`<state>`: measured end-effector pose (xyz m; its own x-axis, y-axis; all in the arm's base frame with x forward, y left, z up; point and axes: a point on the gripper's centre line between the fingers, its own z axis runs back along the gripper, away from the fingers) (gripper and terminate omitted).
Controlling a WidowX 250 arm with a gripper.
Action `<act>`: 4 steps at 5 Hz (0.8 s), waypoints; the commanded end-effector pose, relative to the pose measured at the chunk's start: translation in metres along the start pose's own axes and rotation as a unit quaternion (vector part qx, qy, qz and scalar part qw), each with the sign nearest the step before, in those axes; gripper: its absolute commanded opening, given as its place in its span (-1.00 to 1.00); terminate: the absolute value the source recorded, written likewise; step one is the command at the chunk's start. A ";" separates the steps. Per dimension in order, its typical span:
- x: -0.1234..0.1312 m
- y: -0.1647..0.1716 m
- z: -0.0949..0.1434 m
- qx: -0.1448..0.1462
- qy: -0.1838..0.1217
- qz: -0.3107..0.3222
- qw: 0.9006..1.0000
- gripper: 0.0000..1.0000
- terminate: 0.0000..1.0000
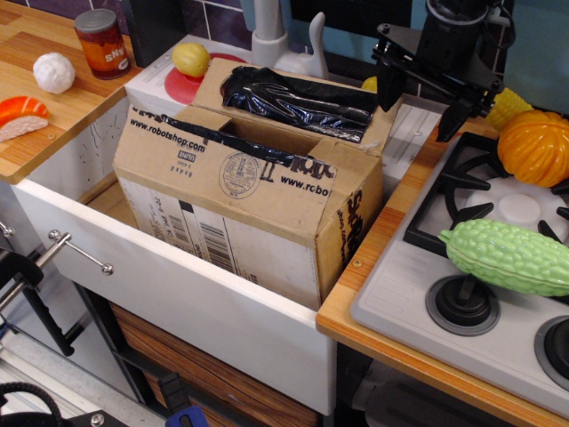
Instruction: Close small4fbox flaps
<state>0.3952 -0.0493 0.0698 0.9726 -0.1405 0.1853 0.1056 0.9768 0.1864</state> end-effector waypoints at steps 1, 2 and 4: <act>0.025 0.018 0.021 -0.013 -0.046 -0.035 0.998 1.00 -1.00; 0.032 0.020 0.018 -0.014 -0.057 -0.048 0.997 1.00 -1.00; 0.032 0.025 -0.006 -0.056 -0.062 -0.052 0.995 1.00 -1.00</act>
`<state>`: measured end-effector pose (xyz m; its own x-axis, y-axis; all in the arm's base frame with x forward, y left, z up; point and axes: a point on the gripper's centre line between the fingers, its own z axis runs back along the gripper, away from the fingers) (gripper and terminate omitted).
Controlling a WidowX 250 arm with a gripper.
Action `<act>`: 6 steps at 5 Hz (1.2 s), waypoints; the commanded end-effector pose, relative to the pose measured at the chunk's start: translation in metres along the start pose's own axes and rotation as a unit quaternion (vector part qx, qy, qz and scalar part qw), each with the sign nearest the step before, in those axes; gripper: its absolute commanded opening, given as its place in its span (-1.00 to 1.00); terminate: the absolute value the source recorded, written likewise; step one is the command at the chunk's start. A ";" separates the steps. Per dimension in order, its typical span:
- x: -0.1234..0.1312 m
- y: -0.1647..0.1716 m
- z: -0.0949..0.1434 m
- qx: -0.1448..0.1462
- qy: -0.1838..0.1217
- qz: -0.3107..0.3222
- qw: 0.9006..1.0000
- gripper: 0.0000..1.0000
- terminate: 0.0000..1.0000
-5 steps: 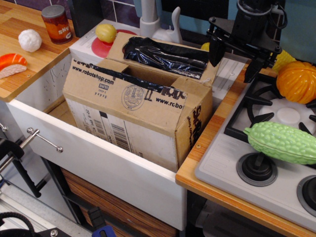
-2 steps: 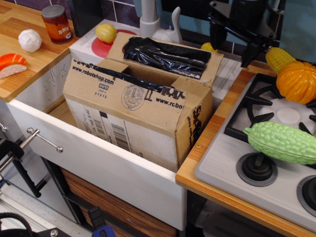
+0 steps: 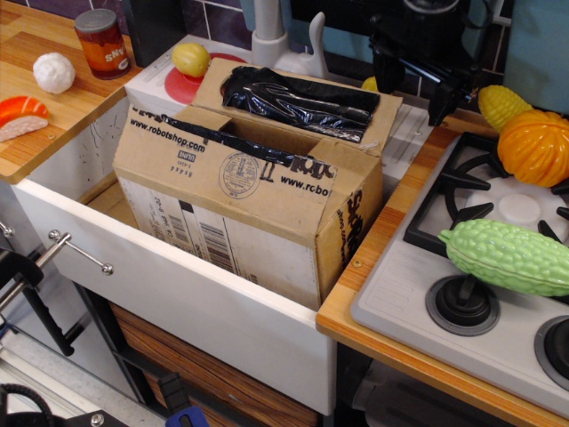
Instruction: Close small4fbox flaps
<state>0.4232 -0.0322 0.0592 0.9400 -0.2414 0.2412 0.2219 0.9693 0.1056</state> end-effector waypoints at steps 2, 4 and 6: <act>0.002 0.009 0.004 -0.028 -0.003 0.009 1.000 1.00 -1.00; -0.013 0.011 0.016 -0.007 0.050 0.023 0.998 1.00 -1.00; -0.030 0.013 0.029 0.019 0.068 0.044 0.997 1.00 -1.00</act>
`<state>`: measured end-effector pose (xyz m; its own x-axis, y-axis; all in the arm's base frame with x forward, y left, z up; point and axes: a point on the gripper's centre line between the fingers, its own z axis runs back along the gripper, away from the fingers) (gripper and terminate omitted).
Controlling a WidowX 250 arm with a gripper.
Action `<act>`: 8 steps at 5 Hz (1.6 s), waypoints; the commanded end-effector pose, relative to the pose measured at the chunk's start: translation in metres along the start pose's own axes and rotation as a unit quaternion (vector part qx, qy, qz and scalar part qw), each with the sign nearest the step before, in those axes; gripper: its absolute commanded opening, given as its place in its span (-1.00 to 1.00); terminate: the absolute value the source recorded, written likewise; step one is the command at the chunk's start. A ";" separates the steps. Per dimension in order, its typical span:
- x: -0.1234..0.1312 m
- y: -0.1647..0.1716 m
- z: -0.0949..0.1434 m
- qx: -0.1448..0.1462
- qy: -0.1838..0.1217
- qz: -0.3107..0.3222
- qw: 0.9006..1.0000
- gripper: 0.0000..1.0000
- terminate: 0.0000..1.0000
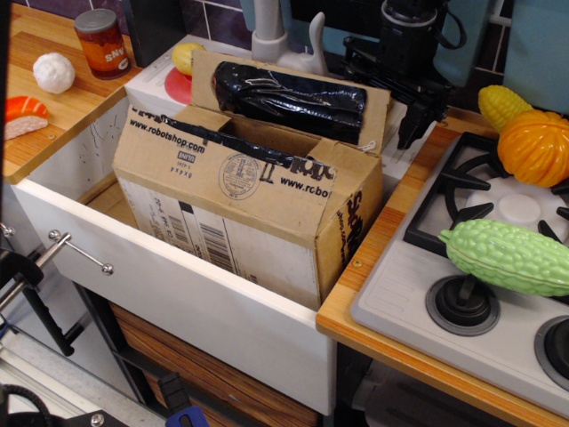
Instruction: Close small4fbox flaps
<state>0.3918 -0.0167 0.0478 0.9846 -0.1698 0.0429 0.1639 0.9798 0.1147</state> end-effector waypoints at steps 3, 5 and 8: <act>-0.026 0.004 0.034 0.016 -0.051 0.064 0.997 1.00 -1.00; -0.045 0.002 0.036 0.018 -0.045 0.091 0.995 1.00 -1.00; -0.062 0.006 0.001 -0.017 -0.065 0.098 0.993 1.00 -1.00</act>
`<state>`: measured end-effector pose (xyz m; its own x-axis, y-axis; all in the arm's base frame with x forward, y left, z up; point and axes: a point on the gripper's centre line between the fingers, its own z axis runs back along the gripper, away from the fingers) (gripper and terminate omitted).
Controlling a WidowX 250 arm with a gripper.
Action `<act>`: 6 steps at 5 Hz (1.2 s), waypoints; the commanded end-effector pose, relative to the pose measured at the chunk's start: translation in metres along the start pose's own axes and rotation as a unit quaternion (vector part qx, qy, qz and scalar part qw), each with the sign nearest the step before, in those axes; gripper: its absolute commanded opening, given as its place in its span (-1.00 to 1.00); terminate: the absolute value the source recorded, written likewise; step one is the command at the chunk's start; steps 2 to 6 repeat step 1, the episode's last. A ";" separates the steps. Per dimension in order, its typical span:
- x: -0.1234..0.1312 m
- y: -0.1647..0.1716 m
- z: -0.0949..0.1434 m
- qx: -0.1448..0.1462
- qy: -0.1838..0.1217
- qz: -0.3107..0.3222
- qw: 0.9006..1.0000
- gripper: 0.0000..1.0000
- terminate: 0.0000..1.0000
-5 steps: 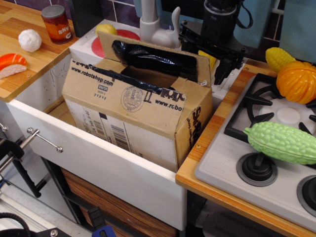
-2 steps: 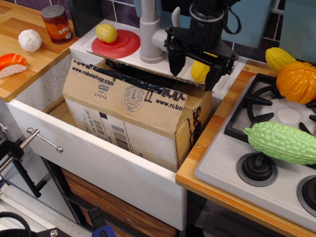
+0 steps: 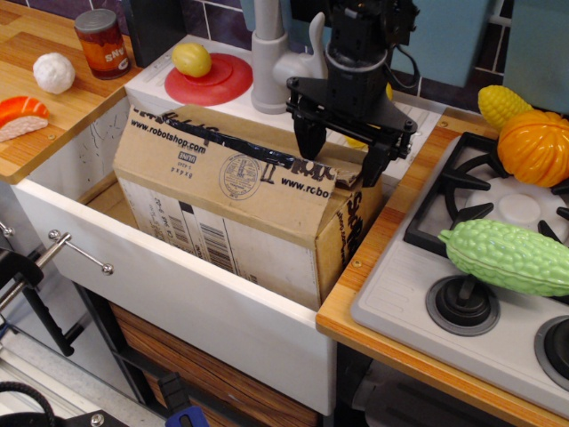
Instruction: Close small4fbox flaps
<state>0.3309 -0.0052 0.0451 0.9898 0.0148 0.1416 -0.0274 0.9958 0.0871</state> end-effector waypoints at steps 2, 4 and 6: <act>0.001 0.007 -0.009 -0.030 -0.028 -0.001 0.999 1.00 1.00; 0.001 0.007 -0.009 -0.030 -0.028 -0.001 0.999 1.00 1.00; 0.001 0.007 -0.009 -0.030 -0.028 -0.001 0.999 1.00 1.00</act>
